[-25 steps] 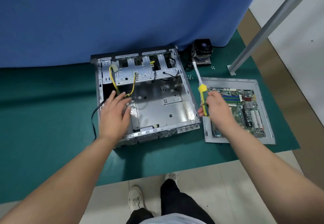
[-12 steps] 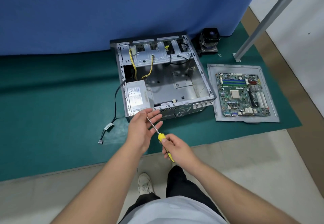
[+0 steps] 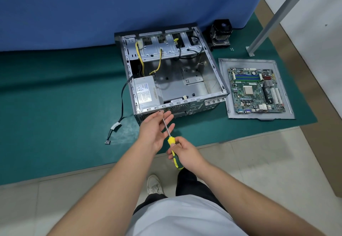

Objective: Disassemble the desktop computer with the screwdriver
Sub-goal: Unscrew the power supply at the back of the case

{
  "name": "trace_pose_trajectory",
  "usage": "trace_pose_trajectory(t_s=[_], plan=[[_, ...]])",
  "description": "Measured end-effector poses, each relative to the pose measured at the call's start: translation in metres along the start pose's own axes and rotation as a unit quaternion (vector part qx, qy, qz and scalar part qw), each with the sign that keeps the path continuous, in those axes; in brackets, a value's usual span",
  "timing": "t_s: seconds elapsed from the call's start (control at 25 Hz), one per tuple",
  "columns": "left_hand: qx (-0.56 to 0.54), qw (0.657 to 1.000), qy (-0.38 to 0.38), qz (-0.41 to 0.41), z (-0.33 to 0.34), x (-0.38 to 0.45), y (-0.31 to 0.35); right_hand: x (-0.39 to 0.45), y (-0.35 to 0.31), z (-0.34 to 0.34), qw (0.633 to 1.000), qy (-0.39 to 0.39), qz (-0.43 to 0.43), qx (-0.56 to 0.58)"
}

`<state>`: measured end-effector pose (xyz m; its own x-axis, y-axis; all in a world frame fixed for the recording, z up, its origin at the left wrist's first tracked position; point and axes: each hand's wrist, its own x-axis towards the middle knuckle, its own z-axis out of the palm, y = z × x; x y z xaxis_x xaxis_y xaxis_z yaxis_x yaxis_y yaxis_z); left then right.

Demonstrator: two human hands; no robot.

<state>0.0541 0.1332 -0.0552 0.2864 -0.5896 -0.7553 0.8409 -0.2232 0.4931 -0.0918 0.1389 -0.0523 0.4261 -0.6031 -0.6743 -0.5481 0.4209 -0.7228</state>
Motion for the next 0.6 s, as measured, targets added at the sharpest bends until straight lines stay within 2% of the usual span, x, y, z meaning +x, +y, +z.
trace_pose_trajectory(t_s=[0.6], plan=[[0.034, 0.999, 0.012, 0.007, 0.0009, 0.0069, -0.0029, -0.0006, -0.0016, 0.0006, 1.000, 0.003, 0.022, 0.008]])
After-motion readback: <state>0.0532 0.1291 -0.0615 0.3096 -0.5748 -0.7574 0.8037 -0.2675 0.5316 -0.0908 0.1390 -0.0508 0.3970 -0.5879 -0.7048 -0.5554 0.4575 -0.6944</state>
